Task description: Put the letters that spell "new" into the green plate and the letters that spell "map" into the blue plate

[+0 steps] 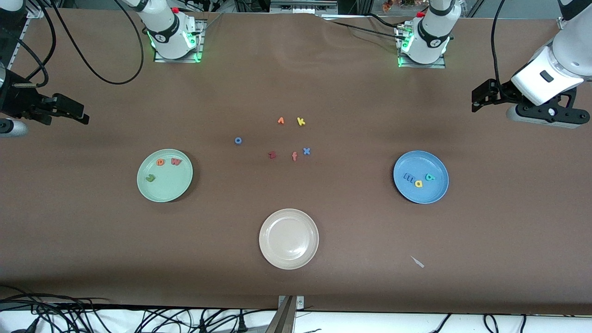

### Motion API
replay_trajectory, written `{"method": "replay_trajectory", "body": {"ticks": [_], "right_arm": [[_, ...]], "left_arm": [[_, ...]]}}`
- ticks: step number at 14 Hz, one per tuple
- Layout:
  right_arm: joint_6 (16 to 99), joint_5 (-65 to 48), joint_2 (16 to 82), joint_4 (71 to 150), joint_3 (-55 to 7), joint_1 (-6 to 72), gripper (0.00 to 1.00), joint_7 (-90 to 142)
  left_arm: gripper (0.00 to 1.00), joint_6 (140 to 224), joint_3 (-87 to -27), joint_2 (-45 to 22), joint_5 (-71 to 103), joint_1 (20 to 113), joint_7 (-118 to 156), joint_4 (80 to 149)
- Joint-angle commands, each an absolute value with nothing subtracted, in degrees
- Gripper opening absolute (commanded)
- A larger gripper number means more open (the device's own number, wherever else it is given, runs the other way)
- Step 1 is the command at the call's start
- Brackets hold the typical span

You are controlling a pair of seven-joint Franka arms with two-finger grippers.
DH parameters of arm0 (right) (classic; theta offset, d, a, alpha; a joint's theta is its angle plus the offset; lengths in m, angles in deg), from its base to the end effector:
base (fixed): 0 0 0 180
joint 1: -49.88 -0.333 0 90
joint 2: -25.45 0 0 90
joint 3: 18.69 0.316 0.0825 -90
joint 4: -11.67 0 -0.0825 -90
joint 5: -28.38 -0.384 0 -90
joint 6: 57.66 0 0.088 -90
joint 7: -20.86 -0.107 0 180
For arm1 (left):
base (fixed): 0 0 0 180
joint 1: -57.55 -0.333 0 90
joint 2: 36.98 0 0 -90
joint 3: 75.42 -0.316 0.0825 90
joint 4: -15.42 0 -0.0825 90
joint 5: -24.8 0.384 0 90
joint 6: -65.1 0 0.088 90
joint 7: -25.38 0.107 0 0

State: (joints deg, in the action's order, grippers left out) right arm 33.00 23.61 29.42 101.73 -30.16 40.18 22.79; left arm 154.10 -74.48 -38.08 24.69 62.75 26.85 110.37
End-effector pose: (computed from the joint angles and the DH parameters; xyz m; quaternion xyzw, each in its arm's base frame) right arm 0.5744 -0.0052 0.5869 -0.9990 0.0002 0.0276 0.0356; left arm 0.5406 -0.0584 0.5930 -0.9969 0.0663 0.0423 0.0009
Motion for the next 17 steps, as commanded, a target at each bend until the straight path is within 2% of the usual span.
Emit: {"method": "replay_trajectory", "body": {"ticks": [1, 11, 17], "right_arm": [[34.96, 22.23, 31.77, 102.02, -30.03, 40.3, 1.0, 23.32], [35.42, 22.14, 32.4, 101.94, -29.94, 39.86, 1.0, 23.14], [36.29, 26.18, 32.4, 101.85, -29.68, 39.59, 1.0, 23.32]], "left_arm": [[1.0, 152.73, -74.63, -37.34, 23.92, 63.0, 26.44, 108.5], [1.0, 152.73, -74.63, -37.25, 24.01, 63.0, 26.44, 108.5], [1.0, 152.73, -74.63, -37.25, 23.92, 63.0, 26.44, 108.5]]}}
